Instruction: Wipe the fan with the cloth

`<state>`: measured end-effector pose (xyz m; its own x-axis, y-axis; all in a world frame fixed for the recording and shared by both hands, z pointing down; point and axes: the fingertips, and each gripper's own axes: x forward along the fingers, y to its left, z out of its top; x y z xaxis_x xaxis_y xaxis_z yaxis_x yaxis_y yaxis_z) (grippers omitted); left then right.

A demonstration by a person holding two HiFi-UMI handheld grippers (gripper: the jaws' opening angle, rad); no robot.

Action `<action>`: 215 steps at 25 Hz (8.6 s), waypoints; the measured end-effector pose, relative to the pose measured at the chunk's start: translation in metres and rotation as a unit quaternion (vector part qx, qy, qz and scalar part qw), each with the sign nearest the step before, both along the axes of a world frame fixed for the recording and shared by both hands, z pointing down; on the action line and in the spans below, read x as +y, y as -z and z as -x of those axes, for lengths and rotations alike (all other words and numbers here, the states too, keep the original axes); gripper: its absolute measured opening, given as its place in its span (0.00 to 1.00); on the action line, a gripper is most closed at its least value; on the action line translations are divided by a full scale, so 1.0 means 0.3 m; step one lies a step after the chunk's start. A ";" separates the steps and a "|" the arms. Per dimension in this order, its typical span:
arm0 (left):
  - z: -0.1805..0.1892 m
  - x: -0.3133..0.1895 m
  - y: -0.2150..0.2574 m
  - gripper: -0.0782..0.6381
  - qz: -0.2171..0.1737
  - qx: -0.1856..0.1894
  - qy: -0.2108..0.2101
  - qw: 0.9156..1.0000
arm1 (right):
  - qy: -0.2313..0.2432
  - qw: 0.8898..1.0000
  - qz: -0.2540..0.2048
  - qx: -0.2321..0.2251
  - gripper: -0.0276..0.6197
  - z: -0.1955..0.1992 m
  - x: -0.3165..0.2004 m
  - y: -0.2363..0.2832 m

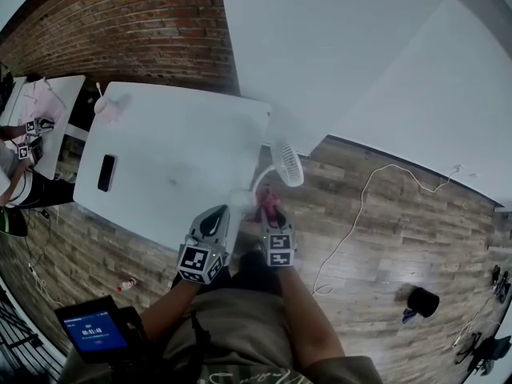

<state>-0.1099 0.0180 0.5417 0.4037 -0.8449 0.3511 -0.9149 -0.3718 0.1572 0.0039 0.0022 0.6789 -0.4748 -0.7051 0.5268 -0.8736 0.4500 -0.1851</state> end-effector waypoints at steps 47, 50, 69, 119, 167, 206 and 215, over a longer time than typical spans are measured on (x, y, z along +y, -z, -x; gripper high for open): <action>-0.389 0.070 0.025 0.41 -0.046 0.023 -0.200 0.978 | -0.043 0.977 -0.175 -0.115 0.22 -0.123 0.052 0.708; -0.418 0.074 0.043 0.42 -0.055 0.022 -0.215 0.975 | -0.026 0.976 -0.180 -0.123 0.22 -0.104 0.057 0.739; -0.488 0.149 0.168 0.51 -0.094 -0.013 -0.232 0.968 | 0.079 0.961 -0.204 -0.170 0.22 -0.071 0.225 0.839; -0.146 -0.102 -0.206 0.21 -0.039 -0.081 -0.117 0.989 | -0.002 0.982 -0.162 -0.099 0.05 -0.205 0.211 0.663; 0.041 -0.080 -0.453 0.21 0.023 -0.185 -0.104 0.977 | 0.040 0.991 -0.120 -0.054 0.05 -0.152 0.343 0.602; -0.108 -0.061 -0.412 0.21 -0.029 -0.182 -0.165 0.969 | 0.024 0.991 -0.130 -0.025 0.05 -0.175 0.373 0.599; -0.101 -0.074 -0.428 0.21 -0.022 -0.168 -0.153 0.974 | 0.026 0.991 -0.127 -0.024 0.05 -0.182 0.373 0.594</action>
<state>-0.0797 -0.0041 0.6700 0.5084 -0.7202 0.4721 -0.7568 -0.6352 -0.1539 0.0587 0.1142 0.5006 -0.5345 -0.7860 0.3107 -0.8407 0.5322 -0.0999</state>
